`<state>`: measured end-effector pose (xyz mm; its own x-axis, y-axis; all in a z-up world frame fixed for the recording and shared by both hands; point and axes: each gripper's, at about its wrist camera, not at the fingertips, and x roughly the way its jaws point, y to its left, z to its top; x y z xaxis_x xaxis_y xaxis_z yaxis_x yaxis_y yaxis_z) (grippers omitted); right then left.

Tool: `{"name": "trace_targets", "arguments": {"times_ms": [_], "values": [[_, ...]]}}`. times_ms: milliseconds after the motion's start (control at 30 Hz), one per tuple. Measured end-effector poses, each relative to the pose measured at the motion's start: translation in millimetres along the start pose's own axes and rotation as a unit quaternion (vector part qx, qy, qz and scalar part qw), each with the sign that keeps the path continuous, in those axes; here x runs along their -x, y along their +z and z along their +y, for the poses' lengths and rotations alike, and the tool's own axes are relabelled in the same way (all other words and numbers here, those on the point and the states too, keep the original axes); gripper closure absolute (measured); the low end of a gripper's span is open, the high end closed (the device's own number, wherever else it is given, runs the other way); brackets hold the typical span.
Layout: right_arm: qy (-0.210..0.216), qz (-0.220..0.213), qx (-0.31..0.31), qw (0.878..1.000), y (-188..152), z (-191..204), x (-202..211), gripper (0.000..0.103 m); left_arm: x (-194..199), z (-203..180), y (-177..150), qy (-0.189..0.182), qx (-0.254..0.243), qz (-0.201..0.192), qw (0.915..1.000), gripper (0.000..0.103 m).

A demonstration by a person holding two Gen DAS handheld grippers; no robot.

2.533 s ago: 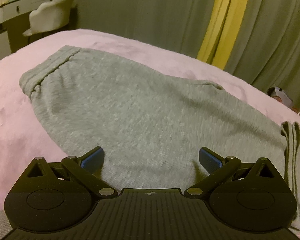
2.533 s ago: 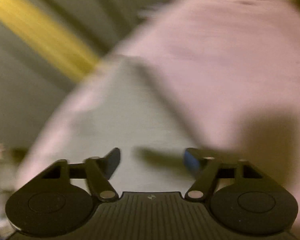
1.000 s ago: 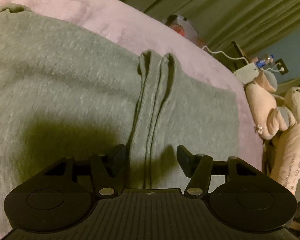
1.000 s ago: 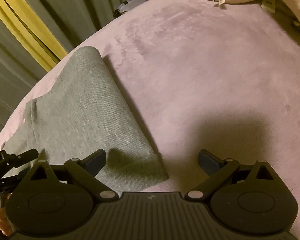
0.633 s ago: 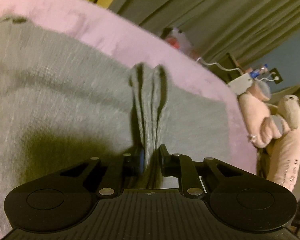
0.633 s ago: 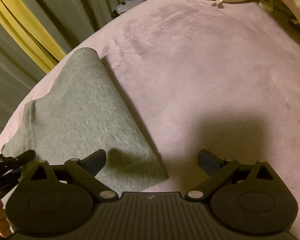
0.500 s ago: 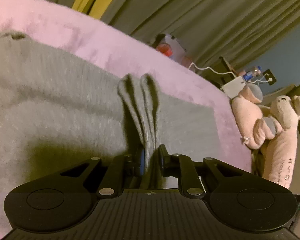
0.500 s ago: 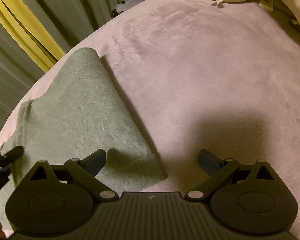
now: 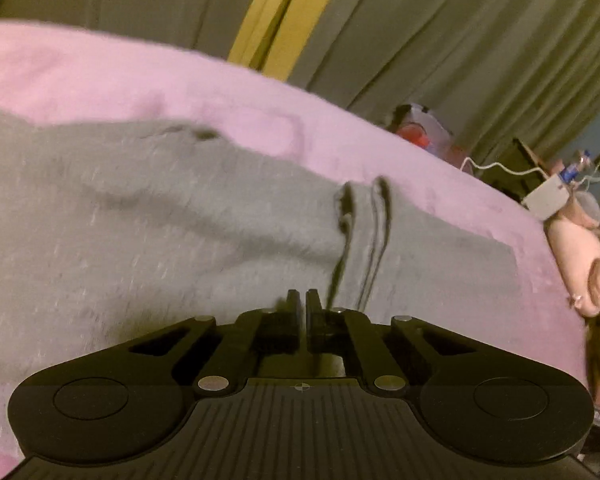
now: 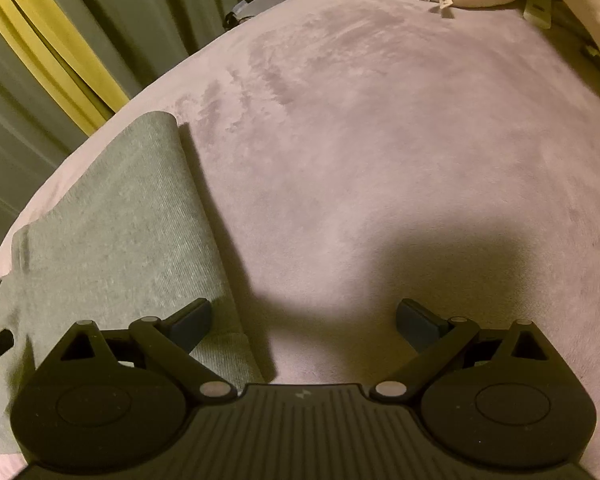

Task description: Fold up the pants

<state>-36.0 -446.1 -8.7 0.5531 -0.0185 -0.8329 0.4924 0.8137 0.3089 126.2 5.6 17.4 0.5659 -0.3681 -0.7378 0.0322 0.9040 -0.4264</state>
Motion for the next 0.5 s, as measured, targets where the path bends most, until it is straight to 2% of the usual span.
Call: {"name": "trace_targets", "arguments": {"times_ms": [33,100,133,167,233,333,433,500], "values": [[-0.001,0.001,0.001,1.0,0,1,0,0.004,0,4,-1,-0.015,0.013,0.007,0.9998,0.092],[-0.004,0.002,0.003,1.0,0,2,-1,0.004,-2,9,-6,-0.059,0.031,0.019,0.9976,0.074],[-0.006,0.003,0.003,1.0,0,3,-1,0.004,-3,8,-8,-0.07,0.034,0.022,0.9967,0.056],[-0.008,0.003,0.005,1.0,0,4,-1,0.004,-5,6,-10,-0.079,0.035,0.023,0.996,0.046],[-0.012,0.004,0.008,1.0,1,6,-2,0.004,-12,1,-12,-0.081,0.031,0.029,0.9958,0.041],[-0.013,0.004,0.011,1.0,1,7,-1,0.004,-26,-8,-22,-0.067,0.018,0.058,0.9959,0.042],[-0.012,0.005,0.008,1.0,1,6,-1,0.004,-28,-19,-32,-0.048,-0.02,0.05,0.9974,0.045],[-0.014,0.006,0.009,1.0,2,8,-2,0.004,-30,-25,-33,-0.035,-0.033,0.05,0.9976,0.051]]}}
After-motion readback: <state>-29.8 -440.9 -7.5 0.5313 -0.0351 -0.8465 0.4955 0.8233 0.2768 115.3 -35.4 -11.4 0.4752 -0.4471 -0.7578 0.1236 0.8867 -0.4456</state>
